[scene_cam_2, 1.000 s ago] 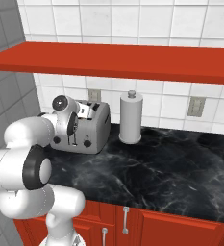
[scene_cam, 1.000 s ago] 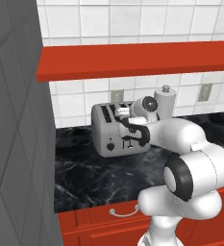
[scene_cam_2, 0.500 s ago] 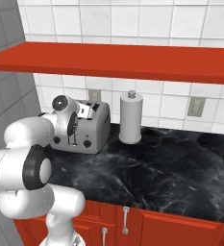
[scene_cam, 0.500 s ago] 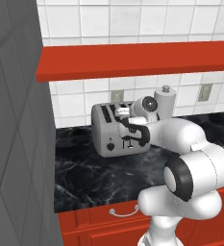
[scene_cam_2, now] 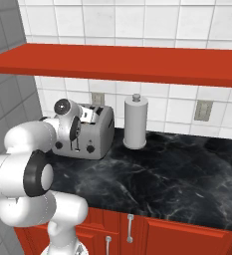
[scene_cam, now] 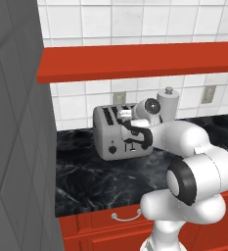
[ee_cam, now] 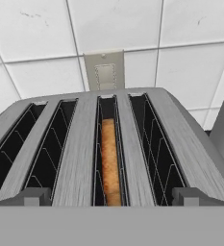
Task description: Start the toaster. Once the lever pops up, take the bread to the plate on the dining counter.
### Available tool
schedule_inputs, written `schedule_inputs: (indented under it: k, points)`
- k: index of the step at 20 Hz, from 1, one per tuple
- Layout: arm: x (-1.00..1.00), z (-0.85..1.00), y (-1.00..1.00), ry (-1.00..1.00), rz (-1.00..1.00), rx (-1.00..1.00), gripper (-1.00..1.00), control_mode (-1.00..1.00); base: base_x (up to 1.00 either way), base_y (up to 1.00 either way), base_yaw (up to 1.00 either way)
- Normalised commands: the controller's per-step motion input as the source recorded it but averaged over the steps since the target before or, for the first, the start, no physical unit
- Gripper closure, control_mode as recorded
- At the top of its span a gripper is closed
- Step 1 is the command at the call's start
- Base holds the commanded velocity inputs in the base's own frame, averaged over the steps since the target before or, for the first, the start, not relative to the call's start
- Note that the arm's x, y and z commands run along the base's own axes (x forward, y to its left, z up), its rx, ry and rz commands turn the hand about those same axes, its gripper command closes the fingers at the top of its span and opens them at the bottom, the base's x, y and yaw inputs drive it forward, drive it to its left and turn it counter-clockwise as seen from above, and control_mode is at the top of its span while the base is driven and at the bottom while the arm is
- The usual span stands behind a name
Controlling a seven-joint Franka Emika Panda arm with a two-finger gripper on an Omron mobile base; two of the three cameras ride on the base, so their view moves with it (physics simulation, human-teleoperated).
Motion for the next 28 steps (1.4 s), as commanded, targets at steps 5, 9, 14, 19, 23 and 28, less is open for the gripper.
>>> schedule_inputs:
  k: [5,9,14,19,23,28]
  points:
    - [0.0,0.0,0.0,0.0,0.0,0.0,-1.0,-1.0,0.0,0.0,0.0]
    - [0.0,0.0,0.0,0.0,0.0,0.0,-1.0,-1.0,0.0,0.0,0.0]
    - [0.0,0.0,0.0,0.0,0.0,0.0,-1.0,-1.0,0.0,0.0,0.0]
    - [0.0,0.0,0.0,0.0,0.0,0.0,-1.0,-1.0,0.0,0.0,0.0]
    - [0.0,0.0,0.0,0.0,0.0,0.0,-1.0,-1.0,0.0,0.0,0.0]
    - [0.0,0.0,0.0,0.0,0.0,0.0,-1.0,-1.0,0.0,0.0,0.0]
